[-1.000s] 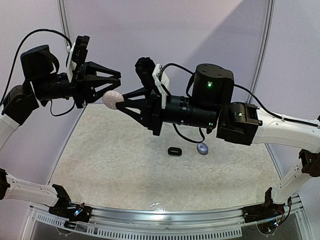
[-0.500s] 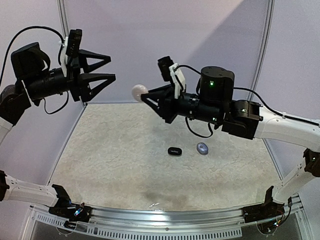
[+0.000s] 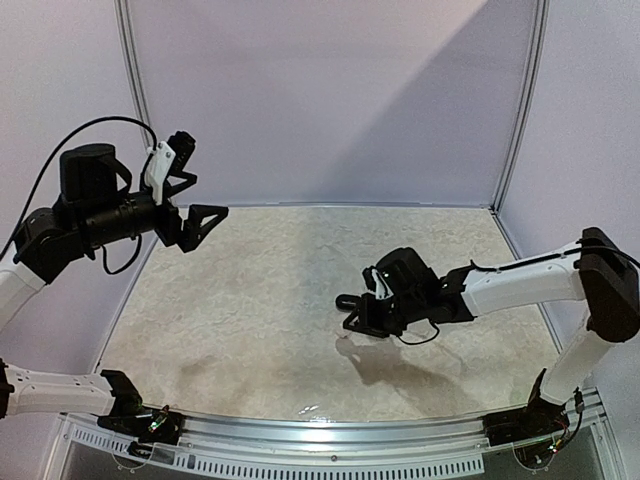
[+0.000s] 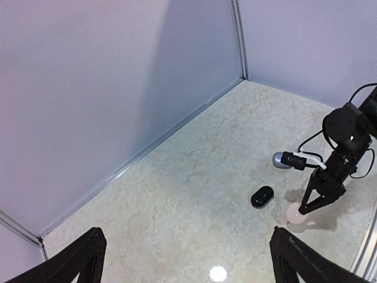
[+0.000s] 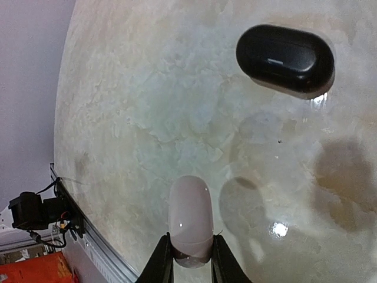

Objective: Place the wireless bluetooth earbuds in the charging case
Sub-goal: Place the charging case with the earbuds at the center of the board, then reset both arms

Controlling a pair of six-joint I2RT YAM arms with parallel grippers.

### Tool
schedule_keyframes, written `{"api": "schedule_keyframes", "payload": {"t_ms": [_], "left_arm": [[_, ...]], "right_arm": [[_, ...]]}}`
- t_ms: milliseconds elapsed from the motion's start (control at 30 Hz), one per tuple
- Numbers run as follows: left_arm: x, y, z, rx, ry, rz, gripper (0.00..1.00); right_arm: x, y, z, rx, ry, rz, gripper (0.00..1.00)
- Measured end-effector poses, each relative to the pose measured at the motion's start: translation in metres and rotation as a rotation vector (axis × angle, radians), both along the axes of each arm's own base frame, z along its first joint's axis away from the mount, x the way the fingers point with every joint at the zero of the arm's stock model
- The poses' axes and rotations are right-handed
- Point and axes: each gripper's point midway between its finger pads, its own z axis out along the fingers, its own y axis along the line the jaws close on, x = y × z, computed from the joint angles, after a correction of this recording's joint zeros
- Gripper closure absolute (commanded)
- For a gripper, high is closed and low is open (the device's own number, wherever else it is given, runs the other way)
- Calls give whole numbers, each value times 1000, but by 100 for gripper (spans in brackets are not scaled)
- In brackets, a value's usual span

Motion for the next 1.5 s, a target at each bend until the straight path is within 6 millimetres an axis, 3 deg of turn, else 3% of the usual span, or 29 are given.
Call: {"api": "schedule_keyframes", "payload": {"t_ms": [167,333,400,467,600,633,667,767,800,900,1033,1100,1167,1233,1300,1367,1500], "left_arm": [[2,4,-37,30,99,37,1],[3,11,-47,26,127,70,1],[4,15,-48,18,130,87,1],[6,19,-49,10,137,104,1],[10,26,-61,3,167,138,1],[12,28,-66,0,177,149,1],[14,31,-72,-2,191,165,1],[22,44,-108,-11,254,235,1],[24,50,-114,-11,266,258,1],[32,71,-155,-53,332,352,1],[40,109,-209,-118,394,494,1],[44,128,-223,-140,402,562,1],[48,147,-231,-167,390,625,1],[53,164,-235,-191,368,675,1],[56,178,-238,-216,346,716,1],[59,191,-240,-237,322,750,1],[63,211,-241,-270,294,795,1]], "right_arm": [[-2,10,-25,45,112,-12,100],[-4,6,-50,86,196,-30,96],[-2,9,-50,109,206,-29,83],[-2,12,-51,126,215,-24,59],[-4,10,-59,120,245,-19,31],[-3,10,-57,119,248,-24,11],[-1,10,-54,124,241,-18,2],[3,4,-41,83,207,-24,1],[5,-3,-39,43,189,-32,1],[13,-21,-27,-53,134,-35,1],[53,-50,29,-98,-8,-58,1],[80,-74,60,-96,-109,-108,1],[106,-115,88,-110,-211,-198,1],[124,-158,103,-134,-284,-294,1],[133,-201,101,-181,-328,-395,1],[134,-233,86,-239,-345,-460,1],[117,-258,45,-349,-339,-483,1]]}}
